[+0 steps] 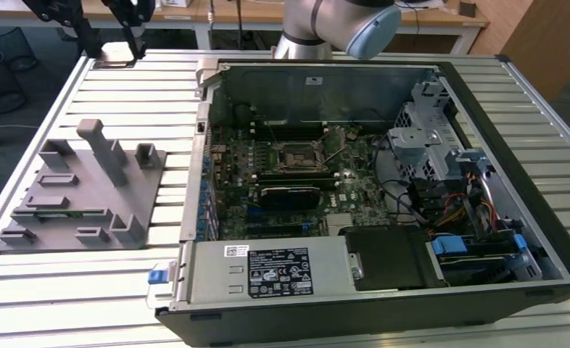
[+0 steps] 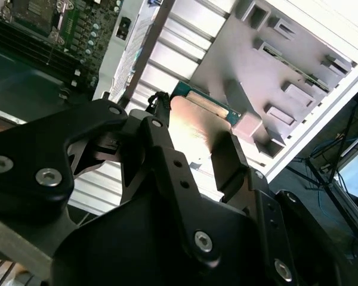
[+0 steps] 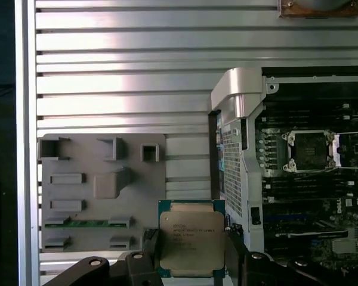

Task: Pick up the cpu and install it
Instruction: 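Pick up the cpu and move it towards the insertion slot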

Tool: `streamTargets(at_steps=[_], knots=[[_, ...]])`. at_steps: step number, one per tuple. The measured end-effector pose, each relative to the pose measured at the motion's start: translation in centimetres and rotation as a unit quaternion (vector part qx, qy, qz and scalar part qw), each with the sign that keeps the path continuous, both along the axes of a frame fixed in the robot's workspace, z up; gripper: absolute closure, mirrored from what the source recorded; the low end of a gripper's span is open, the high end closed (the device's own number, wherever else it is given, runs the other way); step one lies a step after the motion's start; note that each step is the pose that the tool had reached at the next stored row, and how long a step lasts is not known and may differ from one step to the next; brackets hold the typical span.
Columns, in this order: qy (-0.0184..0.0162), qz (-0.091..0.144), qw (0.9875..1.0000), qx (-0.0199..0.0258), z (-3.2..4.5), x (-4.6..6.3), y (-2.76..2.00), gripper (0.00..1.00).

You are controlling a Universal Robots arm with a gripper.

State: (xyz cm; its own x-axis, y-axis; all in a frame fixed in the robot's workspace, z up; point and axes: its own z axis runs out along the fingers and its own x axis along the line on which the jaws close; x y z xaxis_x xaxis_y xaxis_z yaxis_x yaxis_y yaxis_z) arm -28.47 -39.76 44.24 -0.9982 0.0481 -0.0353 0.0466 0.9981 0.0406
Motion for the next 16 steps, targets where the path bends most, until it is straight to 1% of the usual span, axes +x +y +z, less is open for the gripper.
streamTargets(at_steps=[5, 12, 13, 16], knots=[[-0.0001, 0.0, 1.0, 0.0, -0.12, 1.1, 0.0, 0.47], [-0.0001, 0.0, 1.0, 0.0001, -0.27, 3.2, 0.0, 0.47], [-0.0001, 0.0, 1.0, 0.0, -0.32, 3.9, 0.0, 0.47], [0.0, 0.0, 1.0, 0.0, -0.43, 5.2, 0.0, 0.47]])
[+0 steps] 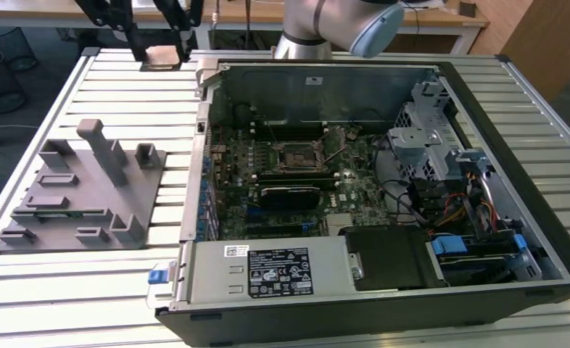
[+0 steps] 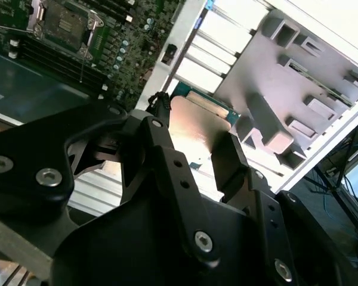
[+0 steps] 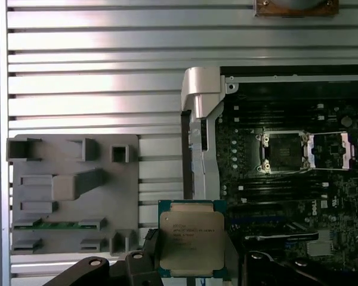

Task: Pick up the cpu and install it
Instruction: 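Pick up the cpu and move it towards the insertion slot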

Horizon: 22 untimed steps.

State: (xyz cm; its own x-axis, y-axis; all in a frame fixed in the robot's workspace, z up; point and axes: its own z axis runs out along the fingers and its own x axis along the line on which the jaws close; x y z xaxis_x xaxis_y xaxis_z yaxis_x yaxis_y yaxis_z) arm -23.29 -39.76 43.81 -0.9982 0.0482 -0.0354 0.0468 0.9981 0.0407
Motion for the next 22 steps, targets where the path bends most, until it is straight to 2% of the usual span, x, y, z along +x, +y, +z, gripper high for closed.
streamTargets(at_steps=[3, 22], knots=[[0.0001, 0.0, 1.0, -0.0001, -0.23, 1.4, 0.0, 0.47], [0.0, 0.0, 1.0, 0.0, -3.69, 9.0, 0.1, 0.47]])
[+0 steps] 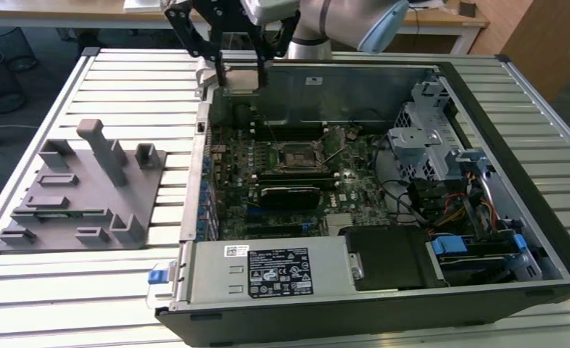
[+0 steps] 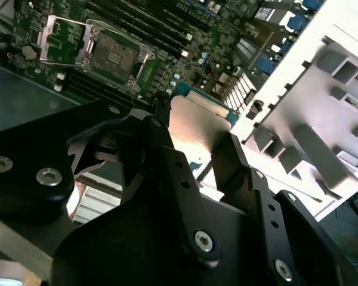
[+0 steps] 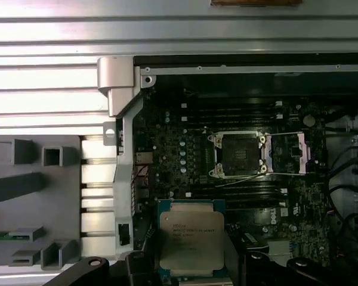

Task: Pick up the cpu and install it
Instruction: 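Pick up the cpu and move it towards the insertion slot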

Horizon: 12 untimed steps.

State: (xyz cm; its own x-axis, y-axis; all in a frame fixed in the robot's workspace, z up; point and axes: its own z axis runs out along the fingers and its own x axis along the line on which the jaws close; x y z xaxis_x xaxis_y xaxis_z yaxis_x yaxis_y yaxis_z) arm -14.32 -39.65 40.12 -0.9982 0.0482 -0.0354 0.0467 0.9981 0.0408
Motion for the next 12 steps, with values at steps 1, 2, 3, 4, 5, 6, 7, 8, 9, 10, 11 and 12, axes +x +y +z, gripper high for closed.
streamTargets(at_steps=[1, 2, 3, 4, 5, 6, 7, 8, 9, 10, 11, 12], knots=[[0.0, 0.0, 1.0, 0.0, -0.17, 0.3, 0.01, 0.47], [0.0001, 0.0, 1.0, -0.0001, -0.33, 0.6, 0.02, 0.47], [0.0001, 0.0, 1.0, 0.0, -0.43, 0.8, 0.02, 0.47], [0.0, 0.0, 1.0, 0.0, -0.52, 1.0, 0.02, 0.47], [0.0, 0.0, 1.0, 0.0, -0.7, 1.7, 0.04, 0.47], [0.0, 0.0, 1.0, 0.0, -0.79, 2.2, 0.05, 0.47], [0.0, 0.0, 1.0, 0.0, -0.88, 2.7, 0.07, 0.47], [0.0001, 0.0, 1.0, -0.0001, -0.97, 3.1, 0.09, 0.47], [0.0002, 0.0, 1.0, -0.0001, -1.05, 3.6, 0.12, 0.47], [0.0006, 0.0, 1.0, 0.0, -1.13, 4.0, 0.13, 0.47], [0.0025, 0.0, 1.0, -0.0001, -1.21, 4.4, 0.14, 0.47], [0.0056, 0.0, 1.0, 0.0, -1.32, 4.7, 0.16, 0.47]])
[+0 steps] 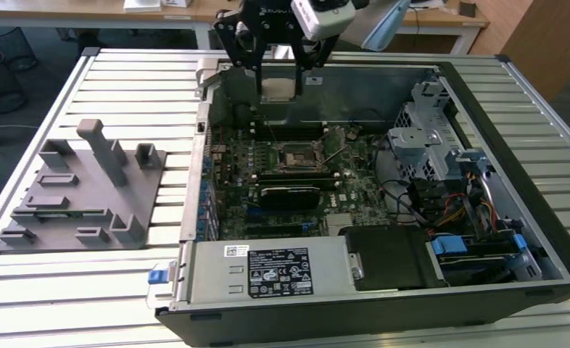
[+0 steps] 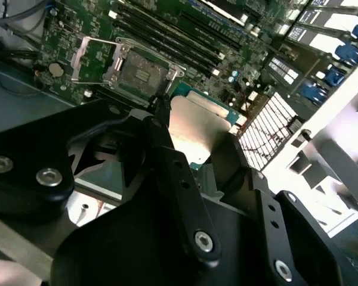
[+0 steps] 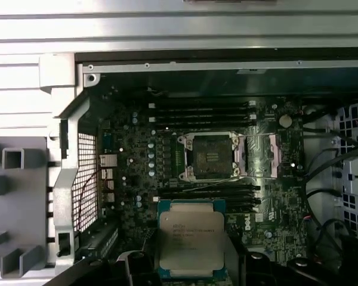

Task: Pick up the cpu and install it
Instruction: 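Pick up the cpu and move it towards the insertion slot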

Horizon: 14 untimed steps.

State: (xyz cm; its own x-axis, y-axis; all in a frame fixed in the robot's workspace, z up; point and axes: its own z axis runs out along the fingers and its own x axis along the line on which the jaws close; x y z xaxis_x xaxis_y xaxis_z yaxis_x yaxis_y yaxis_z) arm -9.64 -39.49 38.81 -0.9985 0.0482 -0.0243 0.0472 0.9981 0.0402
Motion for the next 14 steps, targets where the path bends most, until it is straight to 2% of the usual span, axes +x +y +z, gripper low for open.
streamTargets(at_steps=[3, 4, 9, 12, 14], knots=[[0.0099, 0.0, 1.0, -0.0001, -0.35, 0.9, 0.1, 0.47], [0.0113, 0.0, 0.9999, 0.0, -0.5, 1.2, 0.14, 0.47], [0.0127, 0.0, 0.9999, -0.0001, -0.99, 2.9, 0.54, 0.47], [0.0127, 0.0, 0.9999, 0.0, -1.32, 3.4, 0.92, 0.47], [0.0126, 0.0, 0.9999, 0.0, -1.42, 3.7, 0.98, 0.47]])
